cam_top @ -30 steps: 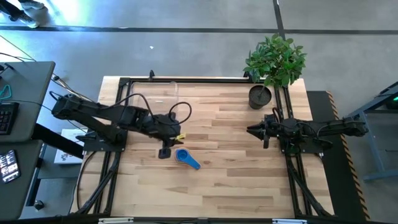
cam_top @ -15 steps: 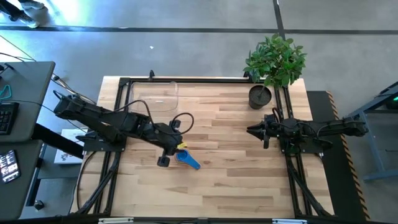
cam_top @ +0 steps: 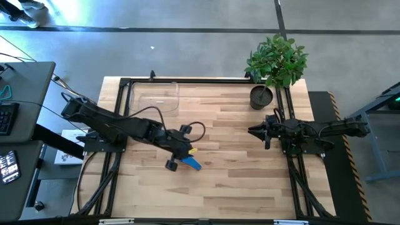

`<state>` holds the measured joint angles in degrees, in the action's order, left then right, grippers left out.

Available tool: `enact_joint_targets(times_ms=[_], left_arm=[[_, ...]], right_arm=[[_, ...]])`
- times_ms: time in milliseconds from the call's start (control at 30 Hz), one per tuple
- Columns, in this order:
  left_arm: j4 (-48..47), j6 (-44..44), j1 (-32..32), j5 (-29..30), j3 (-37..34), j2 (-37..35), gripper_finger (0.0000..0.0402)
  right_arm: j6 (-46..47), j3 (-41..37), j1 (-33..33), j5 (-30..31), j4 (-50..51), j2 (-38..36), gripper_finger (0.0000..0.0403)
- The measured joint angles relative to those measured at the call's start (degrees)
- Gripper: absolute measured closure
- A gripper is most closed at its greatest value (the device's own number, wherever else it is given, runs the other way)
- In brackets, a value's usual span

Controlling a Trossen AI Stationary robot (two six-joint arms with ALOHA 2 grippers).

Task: Nest measuring cups in basket
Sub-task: Put the stacked measuring cups in the transparent bin

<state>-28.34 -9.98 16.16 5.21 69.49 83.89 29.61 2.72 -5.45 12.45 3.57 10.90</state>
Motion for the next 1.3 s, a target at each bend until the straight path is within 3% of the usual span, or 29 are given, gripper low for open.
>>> enact_joint_targets(times_ms=[267,900,1300], left_arm=[[1.3,-1.2,0.0,-0.1,0.0,5.2,0.0300],[3.0,0.5,0.8,-0.6,0.0,15.2,0.0156],[1.5,4.7,0.8,-3.4,0.0,18.6,0.0133]], right_arm=[[0.0,0.0,0.0,0.0,0.0,0.0,0.0324],[0.0,0.0,0.0,0.0,0.0,0.0,0.0324],[0.0,0.0,0.0,0.0,0.0,0.0,0.0324]])
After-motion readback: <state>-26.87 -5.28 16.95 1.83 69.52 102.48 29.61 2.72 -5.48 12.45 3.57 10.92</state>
